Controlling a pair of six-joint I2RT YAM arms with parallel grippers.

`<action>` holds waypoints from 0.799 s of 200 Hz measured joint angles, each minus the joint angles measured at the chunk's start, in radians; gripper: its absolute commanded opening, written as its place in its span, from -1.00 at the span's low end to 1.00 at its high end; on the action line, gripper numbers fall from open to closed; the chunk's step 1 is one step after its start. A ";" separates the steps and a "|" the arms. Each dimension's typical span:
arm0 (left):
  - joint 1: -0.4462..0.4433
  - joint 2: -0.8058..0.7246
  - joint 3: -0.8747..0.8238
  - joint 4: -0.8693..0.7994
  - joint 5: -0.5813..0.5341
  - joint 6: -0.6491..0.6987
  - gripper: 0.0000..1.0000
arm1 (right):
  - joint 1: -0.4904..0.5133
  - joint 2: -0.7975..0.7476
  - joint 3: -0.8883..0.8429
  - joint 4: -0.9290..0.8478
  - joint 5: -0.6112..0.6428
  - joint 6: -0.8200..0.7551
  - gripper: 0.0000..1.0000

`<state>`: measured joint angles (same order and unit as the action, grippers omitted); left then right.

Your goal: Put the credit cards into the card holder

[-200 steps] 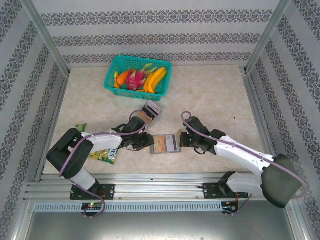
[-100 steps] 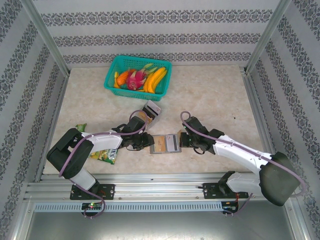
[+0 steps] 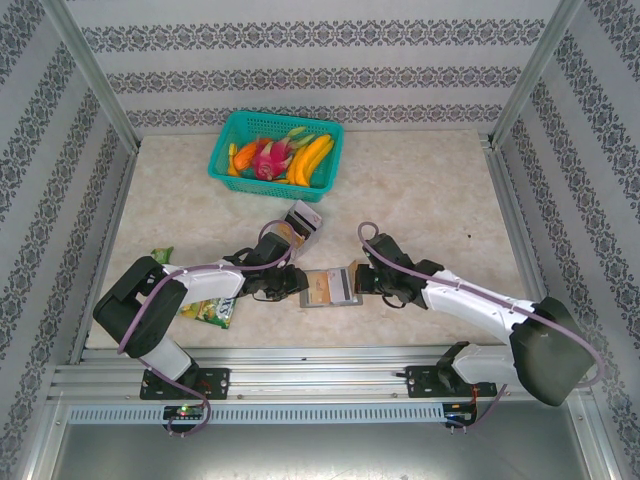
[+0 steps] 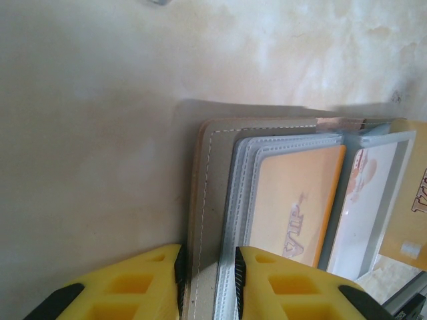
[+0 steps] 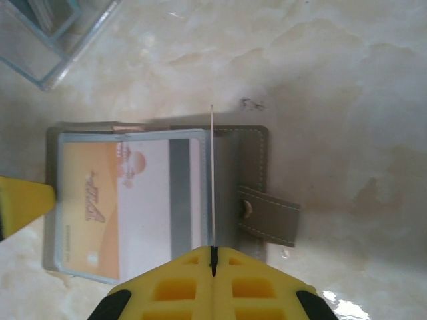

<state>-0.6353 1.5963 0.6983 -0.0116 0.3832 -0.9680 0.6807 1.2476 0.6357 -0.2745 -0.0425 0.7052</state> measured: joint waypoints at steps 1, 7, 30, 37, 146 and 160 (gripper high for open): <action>0.000 0.000 0.000 0.000 0.000 0.000 -0.42 | -0.001 0.000 0.000 0.001 -0.001 0.001 -1.00; 0.000 0.000 0.000 0.000 0.000 0.000 -0.42 | -0.005 -0.005 -0.004 0.006 -0.012 0.004 -1.00; 0.000 0.000 0.000 0.000 0.000 0.000 -0.42 | -0.018 -0.036 -0.006 0.011 -0.043 0.019 -1.00; 0.000 0.000 0.000 0.000 0.000 0.000 -0.42 | -0.023 -0.052 -0.006 0.013 -0.053 0.024 -1.00; 0.000 -0.167 -0.008 -0.032 -0.101 -0.001 -0.22 | -0.010 0.040 0.016 0.142 -0.204 0.100 -1.00; 0.000 -0.223 -0.015 -0.047 -0.132 -0.001 -0.18 | 0.003 0.069 0.032 0.159 -0.218 0.105 -1.00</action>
<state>-0.6357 1.3731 0.6830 -0.0586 0.2516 -0.9688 0.6838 1.3167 0.6674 -0.1150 -0.2604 0.8101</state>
